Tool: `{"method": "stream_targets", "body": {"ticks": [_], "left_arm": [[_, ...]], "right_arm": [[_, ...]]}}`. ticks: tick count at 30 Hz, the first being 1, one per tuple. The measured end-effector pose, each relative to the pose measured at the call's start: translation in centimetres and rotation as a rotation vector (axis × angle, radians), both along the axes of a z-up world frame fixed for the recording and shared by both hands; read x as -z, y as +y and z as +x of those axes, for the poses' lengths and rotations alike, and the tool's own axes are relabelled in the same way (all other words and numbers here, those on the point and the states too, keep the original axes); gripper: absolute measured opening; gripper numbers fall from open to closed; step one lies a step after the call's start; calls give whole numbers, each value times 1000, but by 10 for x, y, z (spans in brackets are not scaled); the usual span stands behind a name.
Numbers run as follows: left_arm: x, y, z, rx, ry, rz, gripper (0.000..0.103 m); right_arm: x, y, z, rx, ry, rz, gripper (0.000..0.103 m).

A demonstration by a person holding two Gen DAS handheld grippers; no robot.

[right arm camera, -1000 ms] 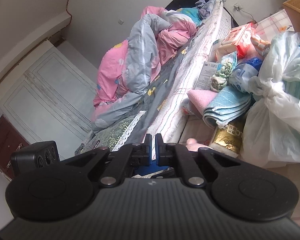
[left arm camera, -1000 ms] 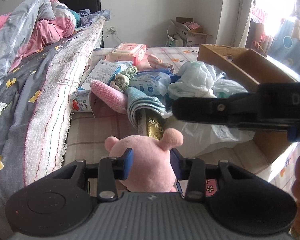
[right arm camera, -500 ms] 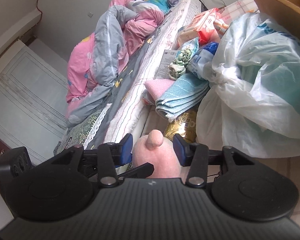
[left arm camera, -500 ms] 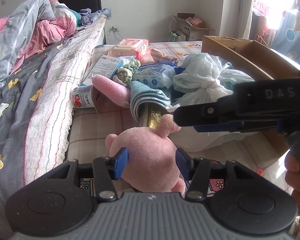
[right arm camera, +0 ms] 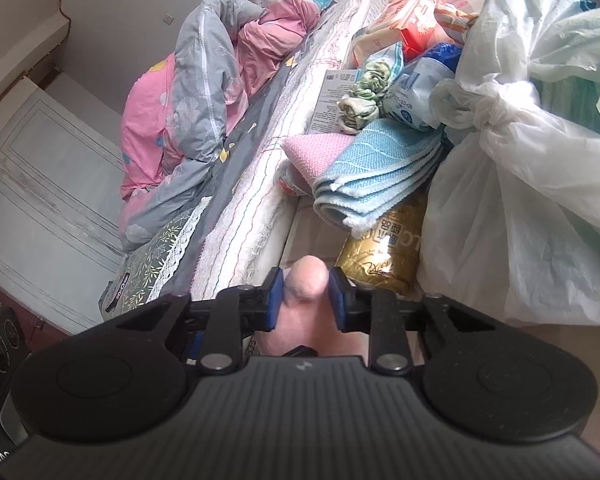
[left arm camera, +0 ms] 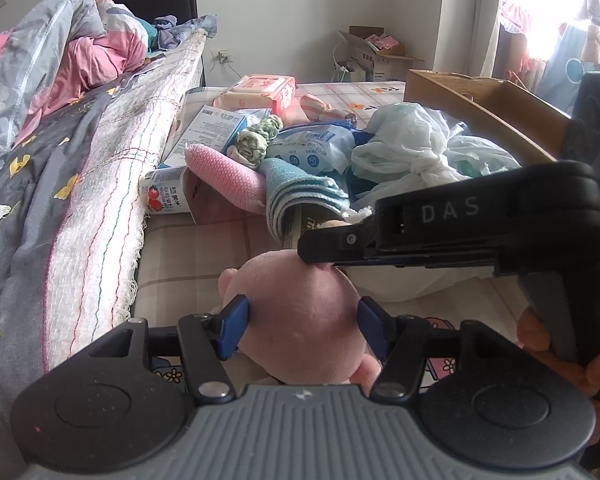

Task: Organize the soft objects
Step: 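Lift the pink plush toy out of the pile with the right tool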

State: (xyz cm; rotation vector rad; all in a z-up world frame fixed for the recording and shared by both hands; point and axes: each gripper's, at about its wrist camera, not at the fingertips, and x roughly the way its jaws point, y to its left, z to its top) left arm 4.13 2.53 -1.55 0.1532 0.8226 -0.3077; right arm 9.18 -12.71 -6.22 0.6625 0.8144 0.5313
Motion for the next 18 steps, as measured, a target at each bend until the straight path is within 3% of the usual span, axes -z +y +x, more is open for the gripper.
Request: {"method": "stream_targets", "body": {"ticks": [3, 10, 18], "left_arm": [[-1, 8, 1, -24, 44, -45, 74], [9, 17, 0, -55, 112, -114, 74], [-20, 18, -15, -72, 36, -118, 69]], "right_arm": [[-3, 3, 0, -4, -24, -15, 12], [-4, 2, -1, -27, -16, 23, 10], [-33, 2, -17, -82, -59, 75, 9]]}}
